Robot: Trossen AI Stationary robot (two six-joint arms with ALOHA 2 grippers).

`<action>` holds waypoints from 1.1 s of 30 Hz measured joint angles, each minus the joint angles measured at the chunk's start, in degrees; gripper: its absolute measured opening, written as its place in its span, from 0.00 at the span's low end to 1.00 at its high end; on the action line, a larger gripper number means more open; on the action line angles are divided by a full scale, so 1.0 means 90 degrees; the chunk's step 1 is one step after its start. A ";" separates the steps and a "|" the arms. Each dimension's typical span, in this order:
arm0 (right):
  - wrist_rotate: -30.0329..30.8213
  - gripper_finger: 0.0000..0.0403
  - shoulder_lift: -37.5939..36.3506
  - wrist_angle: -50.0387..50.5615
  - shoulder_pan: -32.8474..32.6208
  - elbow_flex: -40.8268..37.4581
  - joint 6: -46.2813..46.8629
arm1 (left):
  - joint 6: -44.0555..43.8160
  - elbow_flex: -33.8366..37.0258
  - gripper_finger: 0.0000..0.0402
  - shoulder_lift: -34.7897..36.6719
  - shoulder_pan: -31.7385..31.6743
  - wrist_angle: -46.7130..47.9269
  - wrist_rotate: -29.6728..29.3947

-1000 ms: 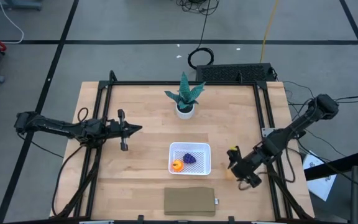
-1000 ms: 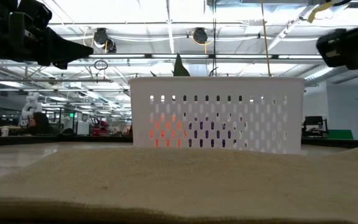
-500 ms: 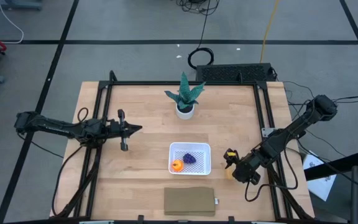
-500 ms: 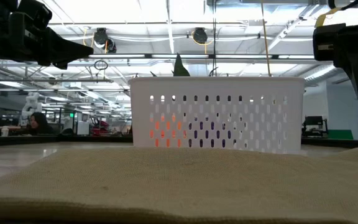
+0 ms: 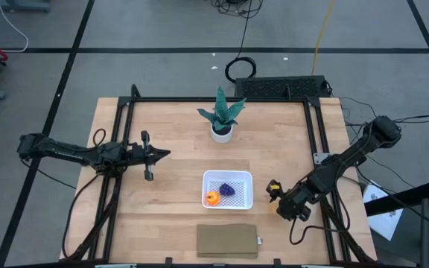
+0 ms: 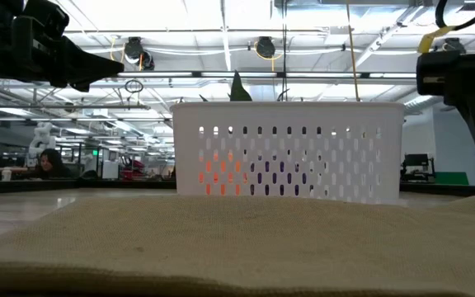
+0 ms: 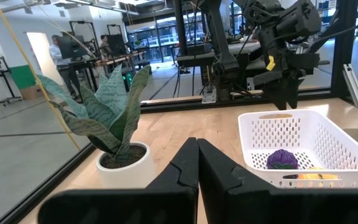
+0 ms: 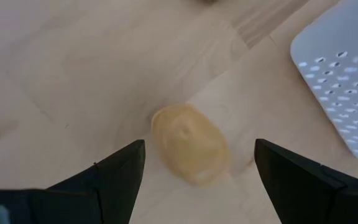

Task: Pick and placing Produce into tupperware
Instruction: Put the brown potato into the white basket

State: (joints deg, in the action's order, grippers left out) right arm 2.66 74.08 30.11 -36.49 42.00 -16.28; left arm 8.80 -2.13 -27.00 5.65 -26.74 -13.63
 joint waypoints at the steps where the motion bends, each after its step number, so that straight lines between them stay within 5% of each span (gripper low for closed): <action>1: 0.0000 0.73 0.0000 -0.0004 0.0000 0.0000 -0.0080 | 0.0000 0.0000 0.00 0.0002 0.0000 0.0000 0.0000; 15: 0.0056 0.73 0.0375 -0.0009 0.0000 0.0000 -0.1750 | 0.0000 0.0000 0.00 0.0000 0.0000 -0.0002 -0.0002; 33: 0.0357 0.73 0.1197 -0.0494 0.0003 0.0007 -0.2301 | 0.0000 0.0000 0.00 0.0000 0.0000 0.0102 -0.0005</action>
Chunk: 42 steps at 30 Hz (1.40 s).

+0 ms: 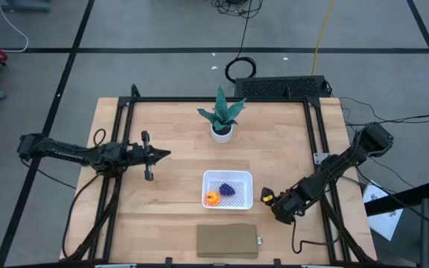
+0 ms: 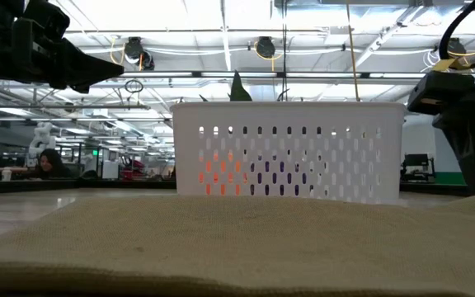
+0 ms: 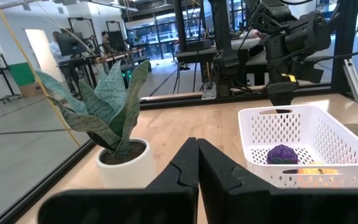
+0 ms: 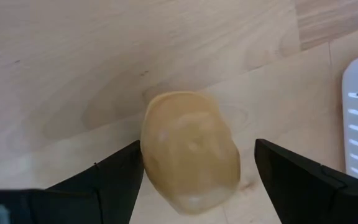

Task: Pick and placing Produce into tupperware
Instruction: Put the brown potato into the white basket

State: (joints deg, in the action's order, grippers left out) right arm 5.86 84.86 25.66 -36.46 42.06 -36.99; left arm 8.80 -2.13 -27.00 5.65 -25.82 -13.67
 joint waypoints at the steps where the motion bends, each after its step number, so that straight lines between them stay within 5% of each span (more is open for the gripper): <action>1: -0.0002 0.73 0.0011 -0.0007 0.0001 0.0000 0.0038 | -0.0002 0.0000 0.00 0.0001 0.0001 0.0002 0.0000; 22: -0.0014 0.72 0.0029 -0.0113 0.0011 -0.0007 -0.0103 | 0.0000 0.0000 0.00 0.0002 0.0000 0.0032 0.0000; 37: -0.0058 0.49 0.0042 -0.0200 0.0030 -0.0020 0.0847 | 0.0005 0.0000 0.00 0.0000 0.0000 0.0029 0.0000; 42: 0.0005 0.49 0.0066 -0.0750 0.0134 -0.0020 0.1409 | 0.0002 0.0000 0.00 0.0001 0.0002 0.0027 0.0001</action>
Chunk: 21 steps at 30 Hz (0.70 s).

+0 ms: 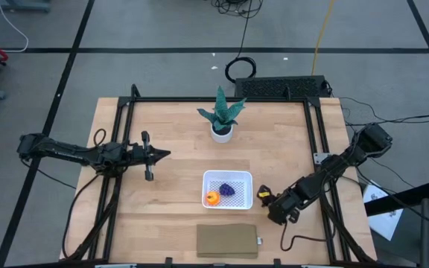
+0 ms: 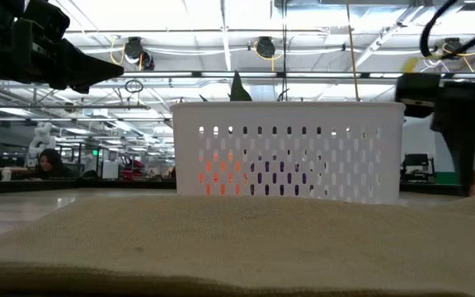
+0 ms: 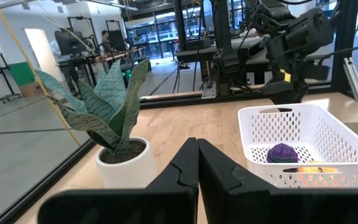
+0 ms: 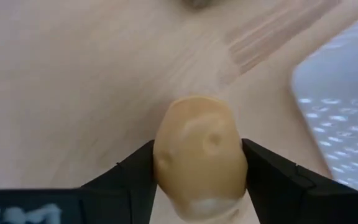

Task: Pick and placing Produce into tupperware
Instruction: Put the brown potato into the white basket

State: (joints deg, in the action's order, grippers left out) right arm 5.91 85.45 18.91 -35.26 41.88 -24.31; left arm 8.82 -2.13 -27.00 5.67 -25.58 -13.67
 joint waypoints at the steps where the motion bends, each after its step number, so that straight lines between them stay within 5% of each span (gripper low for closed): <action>1: 0.0002 0.50 -0.0006 -0.0091 0.0023 0.0002 0.0117 | 0.0000 0.0000 0.00 0.0002 -0.0002 0.0000 -0.0001; 10: -0.0058 0.48 -0.0310 0.0319 0.0170 0.0003 0.0900 | -0.0002 0.0000 0.00 0.0002 -0.0002 -0.0032 0.0002; 21: -0.0163 0.50 -0.1768 0.1432 0.0774 0.0006 0.2217 | 0.0010 0.0000 0.00 0.0002 -0.0001 -0.0101 0.0001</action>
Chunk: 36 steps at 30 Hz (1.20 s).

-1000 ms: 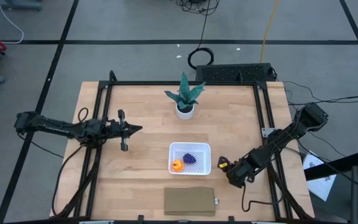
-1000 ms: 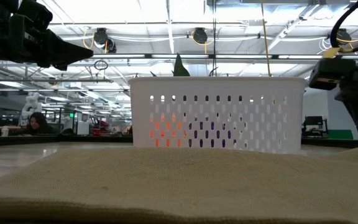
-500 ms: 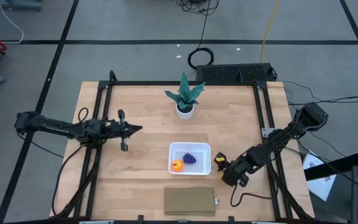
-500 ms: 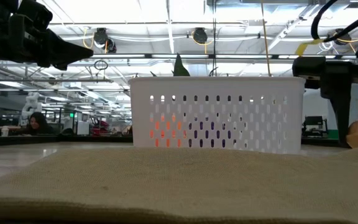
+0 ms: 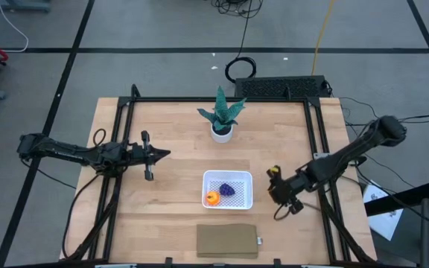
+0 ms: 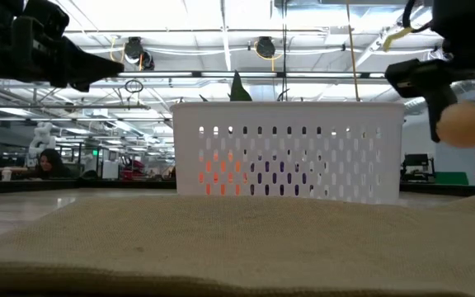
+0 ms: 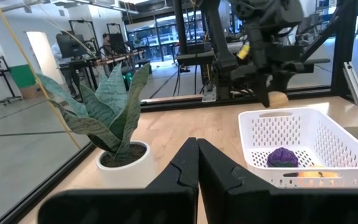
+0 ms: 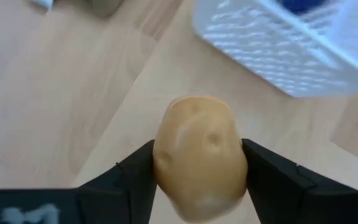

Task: Pick and placing Produce into tupperware
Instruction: Put the brown potato into the white basket

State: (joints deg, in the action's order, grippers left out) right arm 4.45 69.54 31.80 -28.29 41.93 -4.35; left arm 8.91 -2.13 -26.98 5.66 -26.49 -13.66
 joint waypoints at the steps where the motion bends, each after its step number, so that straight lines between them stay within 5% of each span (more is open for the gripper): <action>1: 0.0002 0.50 -0.0132 0.0031 0.0050 -0.0012 0.0111 | 0.0000 0.0000 0.00 0.0000 0.0000 -0.0029 0.0001; 12: 0.0000 0.49 -0.1198 -0.0148 0.0053 -0.0615 0.1018 | -0.0010 0.0000 0.00 -0.0001 -0.0001 -0.0044 0.0001; 36: 0.1008 0.49 -0.3777 -0.3703 0.0063 -0.3299 0.1197 | -0.0017 0.0000 0.00 -0.0001 -0.0001 -0.0040 0.0001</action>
State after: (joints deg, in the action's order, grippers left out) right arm 13.52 35.55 -1.53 -27.73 12.24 6.42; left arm 8.75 -2.13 -26.99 5.65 -26.85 -13.65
